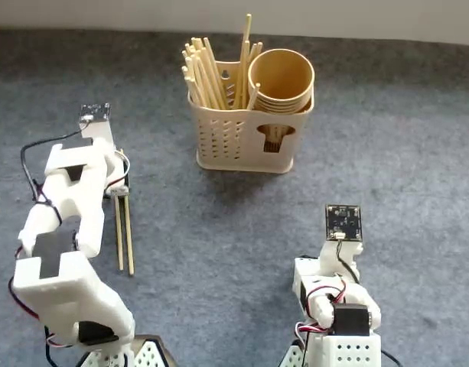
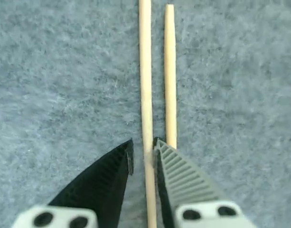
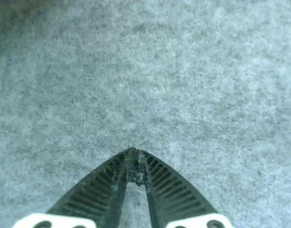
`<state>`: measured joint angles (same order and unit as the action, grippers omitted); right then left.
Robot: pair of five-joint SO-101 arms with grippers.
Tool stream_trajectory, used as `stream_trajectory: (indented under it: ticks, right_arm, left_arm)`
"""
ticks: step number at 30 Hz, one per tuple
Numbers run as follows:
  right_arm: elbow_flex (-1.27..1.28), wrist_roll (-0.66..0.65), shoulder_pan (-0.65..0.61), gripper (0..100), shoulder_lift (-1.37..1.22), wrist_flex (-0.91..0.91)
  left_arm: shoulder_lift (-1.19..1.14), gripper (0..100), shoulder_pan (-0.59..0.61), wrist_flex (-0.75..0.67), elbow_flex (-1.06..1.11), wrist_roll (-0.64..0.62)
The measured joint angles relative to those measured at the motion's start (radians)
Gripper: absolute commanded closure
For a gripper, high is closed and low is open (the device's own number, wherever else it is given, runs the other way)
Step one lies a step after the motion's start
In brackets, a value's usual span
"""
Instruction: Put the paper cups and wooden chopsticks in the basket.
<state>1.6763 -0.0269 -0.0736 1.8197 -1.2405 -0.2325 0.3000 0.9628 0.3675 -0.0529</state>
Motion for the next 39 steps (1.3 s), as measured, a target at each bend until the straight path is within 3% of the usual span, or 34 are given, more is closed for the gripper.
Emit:
stream_trajectory:
  ticks: [7, 22, 27, 33, 36, 39]
  right_arm:
    - [0.000, 0.000, 0.000, 99.3, 0.000, 0.000]
    - [0.000, 0.000, 0.000, 99.3, 0.000, 0.000]
    - [0.000, 0.000, 0.000, 99.3, 0.000, 0.000]
    - [0.000, 0.000, 0.000, 99.3, 0.000, 0.000]
    - [0.000, 0.000, 0.000, 99.3, 0.000, 0.000]
    - [0.000, 0.000, 0.000, 99.3, 0.000, 0.000]
  left_arm:
    - [-0.103, 100, -0.003, 0.115, -0.138, 0.000]
    - [-0.095, 100, -0.003, 0.166, -0.150, 0.005]
    - [0.029, 99, 0.003, 0.175, -0.068, 0.000]
    - [0.276, 88, 0.002, 0.180, 0.025, -0.057]
    - [0.402, 90, 0.002, 0.180, 0.063, -0.199]
    - [0.523, 98, 0.000, 0.180, 0.064, -0.252]
